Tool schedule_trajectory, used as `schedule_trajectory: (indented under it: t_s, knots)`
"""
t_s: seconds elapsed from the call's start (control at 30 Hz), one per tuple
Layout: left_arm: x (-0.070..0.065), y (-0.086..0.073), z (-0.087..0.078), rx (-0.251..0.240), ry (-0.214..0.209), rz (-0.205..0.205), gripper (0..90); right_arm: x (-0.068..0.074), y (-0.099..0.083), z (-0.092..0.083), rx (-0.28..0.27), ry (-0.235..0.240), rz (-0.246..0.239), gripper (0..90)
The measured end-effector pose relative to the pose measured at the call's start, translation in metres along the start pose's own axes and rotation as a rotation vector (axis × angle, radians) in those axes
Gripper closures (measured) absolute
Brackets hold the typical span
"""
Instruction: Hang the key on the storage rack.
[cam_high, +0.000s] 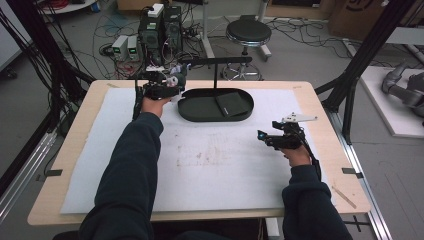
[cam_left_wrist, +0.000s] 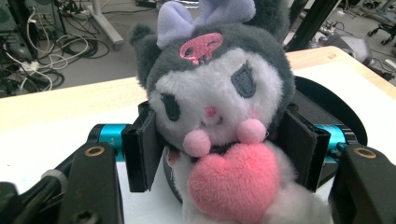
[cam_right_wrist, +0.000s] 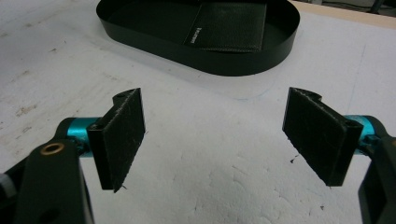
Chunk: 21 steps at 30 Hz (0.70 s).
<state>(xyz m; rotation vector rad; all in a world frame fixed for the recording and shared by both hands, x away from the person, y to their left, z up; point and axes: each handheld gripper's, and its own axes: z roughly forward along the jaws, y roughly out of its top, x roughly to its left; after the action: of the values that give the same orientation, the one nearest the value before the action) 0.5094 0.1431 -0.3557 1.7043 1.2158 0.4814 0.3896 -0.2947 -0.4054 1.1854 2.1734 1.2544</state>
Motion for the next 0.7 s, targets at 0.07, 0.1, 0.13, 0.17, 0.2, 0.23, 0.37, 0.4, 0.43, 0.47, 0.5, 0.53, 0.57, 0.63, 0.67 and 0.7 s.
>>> schedule_trajectory:
  t_s: [0.07,0.1,0.13,0.17,0.2,0.23,0.37,0.4,0.43,0.47,0.5,0.53,0.57,0.63,0.67,0.7]
  knots:
    - [-0.002,-0.002,0.004,0.022,0.009,0.017,37.6,0.000,0.000,0.000,0.002,-0.002,-0.003,21.4]
    - [-0.002,-0.004,0.006,0.035,0.018,0.025,37.4,0.000,0.000,0.000,0.002,-0.001,-0.002,21.4]
    - [-0.003,-0.006,0.009,0.045,0.026,0.025,36.6,0.000,0.000,0.001,0.003,-0.002,-0.003,21.4]
    - [-0.004,-0.008,0.011,0.049,0.026,0.020,35.8,0.000,0.000,0.000,0.002,-0.002,-0.002,21.5]
    - [-0.005,-0.010,0.012,0.052,0.021,0.013,34.9,0.000,0.000,0.000,0.001,-0.003,-0.002,21.5]
    - [-0.005,-0.014,0.015,0.066,0.009,0.001,34.2,-0.001,0.000,0.000,-0.002,-0.005,-0.007,21.5]
    - [-0.003,-0.027,0.020,0.129,-0.010,-0.012,30.5,-0.001,0.000,-0.001,-0.002,-0.005,-0.005,21.5]
    - [-0.001,-0.030,0.020,0.133,-0.018,-0.022,30.5,-0.001,0.000,-0.001,-0.001,-0.005,-0.007,21.5]
    - [0.000,-0.032,0.019,0.131,-0.019,-0.030,30.4,0.000,-0.001,-0.001,0.001,-0.006,-0.012,21.5]
    - [0.002,-0.034,0.017,0.133,-0.028,-0.028,30.3,0.000,-0.001,-0.001,0.003,-0.005,-0.017,21.5]
    - [0.003,-0.035,0.015,0.130,-0.042,-0.032,29.8,0.001,-0.001,-0.001,0.004,-0.009,-0.024,21.5]
    - [0.004,-0.036,0.013,0.128,-0.054,-0.032,28.1,0.001,-0.001,0.000,0.008,-0.008,-0.029,21.5]
    - [0.005,-0.037,0.009,0.111,-0.072,-0.026,26.6,0.002,-0.001,0.000,0.010,-0.009,-0.031,21.5]
    - [0.006,-0.038,0.002,0.082,-0.093,-0.020,26.5,0.003,-0.001,0.001,0.017,-0.015,-0.045,21.5]
    - [0.007,-0.039,-0.002,0.071,-0.099,-0.016,26.1,0.003,-0.001,0.001,0.018,-0.017,-0.048,21.4]
    - [0.007,-0.040,-0.005,0.061,-0.102,-0.010,24.9,0.003,-0.001,0.001,0.019,-0.020,-0.049,21.4]
